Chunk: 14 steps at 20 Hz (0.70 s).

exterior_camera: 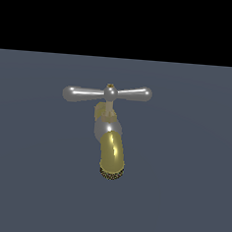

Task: Turn on the faucet by rotating a designated handle.

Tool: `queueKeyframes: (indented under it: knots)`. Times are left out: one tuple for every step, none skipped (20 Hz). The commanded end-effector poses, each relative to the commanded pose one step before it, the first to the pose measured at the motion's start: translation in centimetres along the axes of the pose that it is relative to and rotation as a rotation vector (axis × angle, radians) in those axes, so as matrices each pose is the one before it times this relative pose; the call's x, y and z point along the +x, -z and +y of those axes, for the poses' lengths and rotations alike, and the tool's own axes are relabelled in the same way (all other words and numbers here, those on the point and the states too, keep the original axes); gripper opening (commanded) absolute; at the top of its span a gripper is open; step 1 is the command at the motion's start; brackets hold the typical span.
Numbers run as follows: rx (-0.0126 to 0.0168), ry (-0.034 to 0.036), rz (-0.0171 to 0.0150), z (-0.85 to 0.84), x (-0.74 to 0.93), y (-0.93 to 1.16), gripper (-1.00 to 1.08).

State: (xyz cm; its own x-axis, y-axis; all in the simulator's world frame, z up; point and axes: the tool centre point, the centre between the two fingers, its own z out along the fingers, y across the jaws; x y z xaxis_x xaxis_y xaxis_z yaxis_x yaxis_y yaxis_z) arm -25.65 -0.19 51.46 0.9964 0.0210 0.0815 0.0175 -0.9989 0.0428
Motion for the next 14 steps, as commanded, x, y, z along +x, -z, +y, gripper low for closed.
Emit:
queueKeyframes:
  knots:
    - [0.0,0.0,0.0,0.001,0.0,0.0,-1.0]
    - [-0.00003,-0.00069,-0.00004,-0.006,0.002,-0.013,-1.0]
    - [-0.00002,-0.00138,-0.00011,-0.038,0.008,-0.039,-1.0]
    - [-0.00004,-0.00275,-0.00021,-0.049,0.014,-0.065,-1.0]
    - [-0.00006,-0.00377,-0.00029,-0.071,0.019,-0.091,-1.0]
    - [-0.00007,-0.00487,-0.00038,-0.091,0.025,-0.118,-1.0]
    - [-0.00009,-0.00592,-0.00046,-0.112,0.03,-0.144,-1.0]
    - [-0.0001,-0.00702,-0.00054,-0.132,0.036,-0.17,-1.0]
    - [-0.00012,-0.00806,-0.00062,-0.155,0.042,-0.196,-1.0]
    - [-0.00013,-0.00918,-0.00071,-0.174,0.047,-0.223,-1.0]
    - [-0.00015,-0.01028,-0.00079,-0.194,0.053,-0.249,-1.0]
    - [-0.00016,-0.01133,-0.00087,-0.216,0.059,-0.275,-1.0]
    - [-0.00017,-0.01245,-0.00096,-0.236,0.065,-0.302,-1.0]
    - [-0.00019,-0.01353,-0.00104,-0.257,0.071,-0.328,-1.0]
